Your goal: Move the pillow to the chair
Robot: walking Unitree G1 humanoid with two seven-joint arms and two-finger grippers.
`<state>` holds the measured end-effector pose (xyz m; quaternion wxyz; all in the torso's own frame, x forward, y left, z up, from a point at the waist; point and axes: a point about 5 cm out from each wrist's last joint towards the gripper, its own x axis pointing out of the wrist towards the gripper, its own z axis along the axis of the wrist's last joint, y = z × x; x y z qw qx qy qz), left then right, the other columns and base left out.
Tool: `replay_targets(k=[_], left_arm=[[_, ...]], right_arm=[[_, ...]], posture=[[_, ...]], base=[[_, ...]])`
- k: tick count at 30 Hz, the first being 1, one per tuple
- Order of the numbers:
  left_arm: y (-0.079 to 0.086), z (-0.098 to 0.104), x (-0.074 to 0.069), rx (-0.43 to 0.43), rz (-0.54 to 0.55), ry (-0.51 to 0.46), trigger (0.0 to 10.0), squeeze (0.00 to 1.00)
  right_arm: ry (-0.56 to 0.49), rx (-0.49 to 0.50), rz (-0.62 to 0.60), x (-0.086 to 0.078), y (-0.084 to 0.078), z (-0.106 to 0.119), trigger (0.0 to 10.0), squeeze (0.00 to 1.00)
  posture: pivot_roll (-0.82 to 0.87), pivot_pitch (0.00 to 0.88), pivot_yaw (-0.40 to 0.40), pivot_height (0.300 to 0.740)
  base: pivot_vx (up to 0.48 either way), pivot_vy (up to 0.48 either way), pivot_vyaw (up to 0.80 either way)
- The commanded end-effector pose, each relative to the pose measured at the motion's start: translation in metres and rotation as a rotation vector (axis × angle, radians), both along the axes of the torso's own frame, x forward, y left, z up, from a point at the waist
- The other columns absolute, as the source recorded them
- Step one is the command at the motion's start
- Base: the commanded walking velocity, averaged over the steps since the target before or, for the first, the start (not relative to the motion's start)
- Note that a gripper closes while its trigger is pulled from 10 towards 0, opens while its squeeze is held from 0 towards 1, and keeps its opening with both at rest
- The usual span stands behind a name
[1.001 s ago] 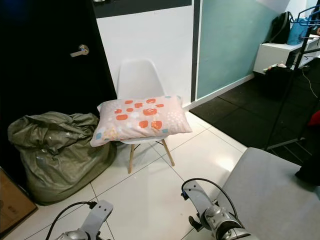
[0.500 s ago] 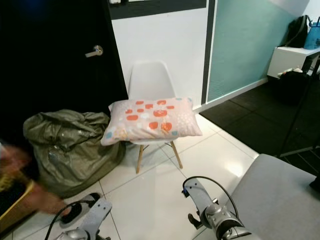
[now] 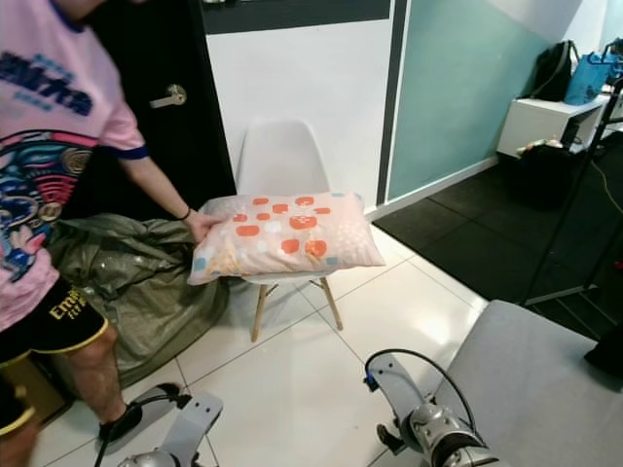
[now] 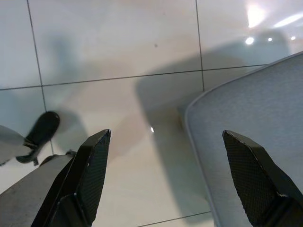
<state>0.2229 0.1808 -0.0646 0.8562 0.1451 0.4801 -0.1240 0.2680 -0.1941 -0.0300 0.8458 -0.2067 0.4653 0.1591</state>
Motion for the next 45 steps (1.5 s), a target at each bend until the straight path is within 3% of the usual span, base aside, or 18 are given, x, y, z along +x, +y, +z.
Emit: replay_targets(k=[1,32,45], left_arm=[[0.0018,-0.0004,-0.0011,-0.001,0.005,-0.003,10.0,0.00],[0.0023,-0.0004,-0.0013,0.011,-0.021,-0.004,10.0,0.00],[-0.0007,-0.0023,-0.0043,-0.008,-0.031,0.012,10.0,0.00]], right_arm=[[0.015,-0.006,0.013,-0.0021,0.0009,-0.0017,10.0,0.00],[0.023,-0.009,0.021,-0.0031,0.0016,-0.0025,10.0,0.00],[0.035,-0.017,0.033,-0.0057,-0.0002,-0.0042,10.0,0.00]], posture=[[-0.18,0.000,-0.027,0.740],[-0.17,0.000,-0.029,0.740],[-0.16,0.000,-0.032,0.740]], base=[[0.000,0.289,0.00],[0.000,0.288,0.00],[0.000,-0.111,0.00]])
